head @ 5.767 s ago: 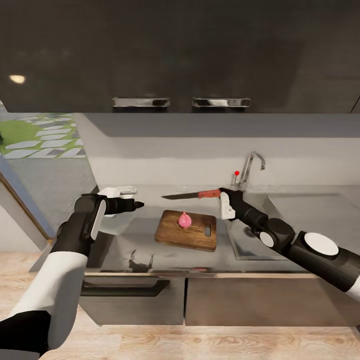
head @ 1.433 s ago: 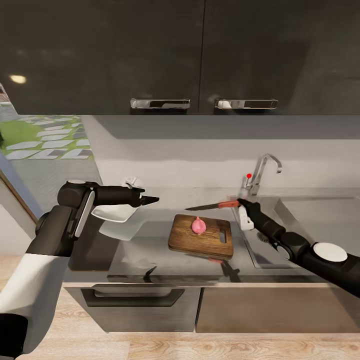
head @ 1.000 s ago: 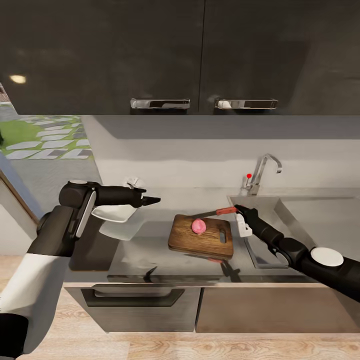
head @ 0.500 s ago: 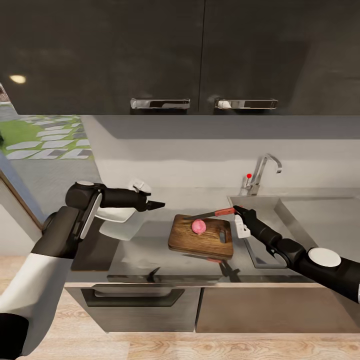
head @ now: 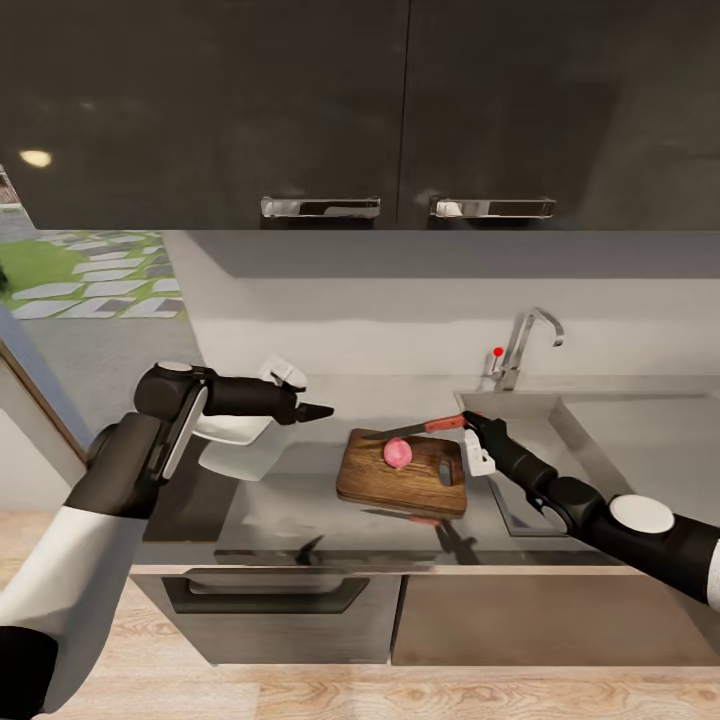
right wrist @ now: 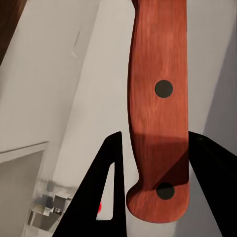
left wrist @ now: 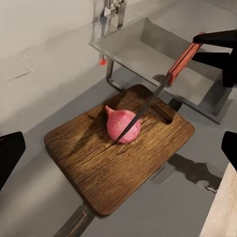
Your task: In the kitchen, take the Vidalia onion out of the sink, dice it on the chopping board with the paring knife, put the diced onion into the bowl on the countertop, then place both the paring knife and the chopping board into the sink.
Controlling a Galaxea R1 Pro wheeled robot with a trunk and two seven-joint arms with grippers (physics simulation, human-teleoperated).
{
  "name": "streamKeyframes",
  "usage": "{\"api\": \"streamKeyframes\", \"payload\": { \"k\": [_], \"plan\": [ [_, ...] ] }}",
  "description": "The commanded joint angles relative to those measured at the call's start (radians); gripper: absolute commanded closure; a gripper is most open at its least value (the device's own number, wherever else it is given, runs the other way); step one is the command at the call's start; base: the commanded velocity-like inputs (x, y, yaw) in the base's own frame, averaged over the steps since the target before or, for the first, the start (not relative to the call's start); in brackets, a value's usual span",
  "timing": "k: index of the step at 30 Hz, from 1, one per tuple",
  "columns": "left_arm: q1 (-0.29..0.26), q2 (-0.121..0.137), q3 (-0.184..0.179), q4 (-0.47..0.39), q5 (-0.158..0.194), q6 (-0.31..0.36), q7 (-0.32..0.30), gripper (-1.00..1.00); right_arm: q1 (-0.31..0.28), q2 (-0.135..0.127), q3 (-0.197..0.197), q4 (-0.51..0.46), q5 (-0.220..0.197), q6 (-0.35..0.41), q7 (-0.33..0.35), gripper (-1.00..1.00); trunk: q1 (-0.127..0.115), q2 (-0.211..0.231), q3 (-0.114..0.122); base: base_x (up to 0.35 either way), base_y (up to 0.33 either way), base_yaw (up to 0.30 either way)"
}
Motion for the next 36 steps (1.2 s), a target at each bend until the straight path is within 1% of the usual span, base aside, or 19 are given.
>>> {"api": "streamKeyframes", "payload": {
  "k": [1,4,6,11,19,36],
  "plan": [
    [-0.001,0.000,-0.003,-0.002,-0.005,0.006,-0.006,-1.00,-0.003,0.001,0.006,0.002,0.009,0.010,-0.005,1.00,0.001,-0.002,-0.002,0.000,0.000,0.000],
    [-0.001,0.000,-0.010,-0.003,-0.005,0.006,-0.006,-1.00,-0.003,0.013,0.005,0.017,0.009,0.010,-0.005,1.00,0.001,-0.002,-0.002,0.000,0.000,0.000],
    [-0.001,0.000,-0.013,-0.004,-0.005,0.006,-0.006,-1.00,-0.003,0.026,0.005,0.036,0.009,0.010,-0.005,1.00,0.001,-0.002,-0.002,0.000,0.000,0.000],
    [-0.001,0.000,-0.016,-0.005,-0.005,0.006,-0.006,-1.00,-0.003,0.043,0.005,0.074,0.009,0.010,-0.017,1.00,0.001,-0.002,-0.002,0.000,0.000,0.000],
    [-0.001,0.000,-0.017,-0.007,-0.006,0.006,-0.014,-1.00,-0.003,0.048,0.004,0.090,0.009,0.009,-0.043,1.00,0.001,-0.002,-0.002,0.000,0.000,0.000],
    [-0.001,0.000,-0.017,-0.008,-0.006,0.006,-0.018,-1.00,-0.003,0.048,0.004,0.091,0.009,0.009,-0.045,1.00,0.001,-0.002,-0.002,0.000,0.000,0.000]
  ]
}}
